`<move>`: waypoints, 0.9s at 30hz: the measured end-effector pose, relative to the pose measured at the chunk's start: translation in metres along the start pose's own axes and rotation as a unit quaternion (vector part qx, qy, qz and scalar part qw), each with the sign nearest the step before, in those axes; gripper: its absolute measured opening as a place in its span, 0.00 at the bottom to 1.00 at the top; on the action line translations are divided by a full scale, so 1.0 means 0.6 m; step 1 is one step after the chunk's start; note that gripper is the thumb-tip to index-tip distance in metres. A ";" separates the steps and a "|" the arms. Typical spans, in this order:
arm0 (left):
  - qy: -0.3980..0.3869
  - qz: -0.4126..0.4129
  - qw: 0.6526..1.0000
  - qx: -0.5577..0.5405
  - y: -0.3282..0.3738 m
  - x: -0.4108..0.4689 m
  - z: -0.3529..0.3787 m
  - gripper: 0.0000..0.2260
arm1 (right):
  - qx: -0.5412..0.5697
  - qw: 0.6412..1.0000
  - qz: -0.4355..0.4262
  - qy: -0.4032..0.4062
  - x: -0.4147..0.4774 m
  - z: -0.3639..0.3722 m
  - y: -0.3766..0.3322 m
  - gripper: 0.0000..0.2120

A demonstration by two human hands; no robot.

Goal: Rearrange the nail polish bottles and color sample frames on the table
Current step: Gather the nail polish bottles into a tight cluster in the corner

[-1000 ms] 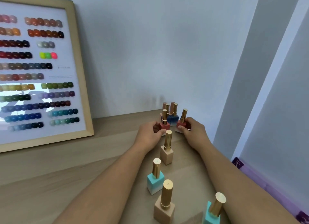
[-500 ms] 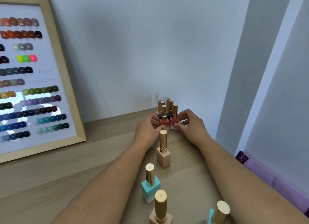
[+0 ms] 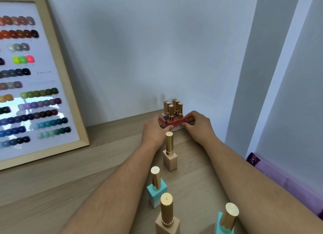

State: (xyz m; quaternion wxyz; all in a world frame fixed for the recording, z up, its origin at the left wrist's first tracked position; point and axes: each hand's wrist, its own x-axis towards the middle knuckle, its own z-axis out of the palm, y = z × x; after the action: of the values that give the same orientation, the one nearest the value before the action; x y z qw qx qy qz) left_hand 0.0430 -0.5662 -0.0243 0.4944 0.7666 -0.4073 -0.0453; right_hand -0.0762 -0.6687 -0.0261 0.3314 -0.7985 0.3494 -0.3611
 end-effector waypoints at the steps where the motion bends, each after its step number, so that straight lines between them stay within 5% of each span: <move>1: 0.002 -0.001 1.000 -0.001 -0.001 0.000 0.000 0.10 | 0.001 1.000 -0.001 0.001 0.000 0.000 0.001 0.08; 27: 0.018 -0.015 0.999 0.022 -0.005 0.013 0.007 0.12 | -0.020 1.000 -0.012 0.001 0.017 0.012 0.012 0.08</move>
State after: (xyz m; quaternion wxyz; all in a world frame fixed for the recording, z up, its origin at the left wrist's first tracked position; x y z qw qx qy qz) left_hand 0.0479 -0.5737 -0.0260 0.4840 0.7842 -0.3873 -0.0298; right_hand -0.0676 -0.6789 -0.0315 0.3104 -0.8088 0.3473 -0.3590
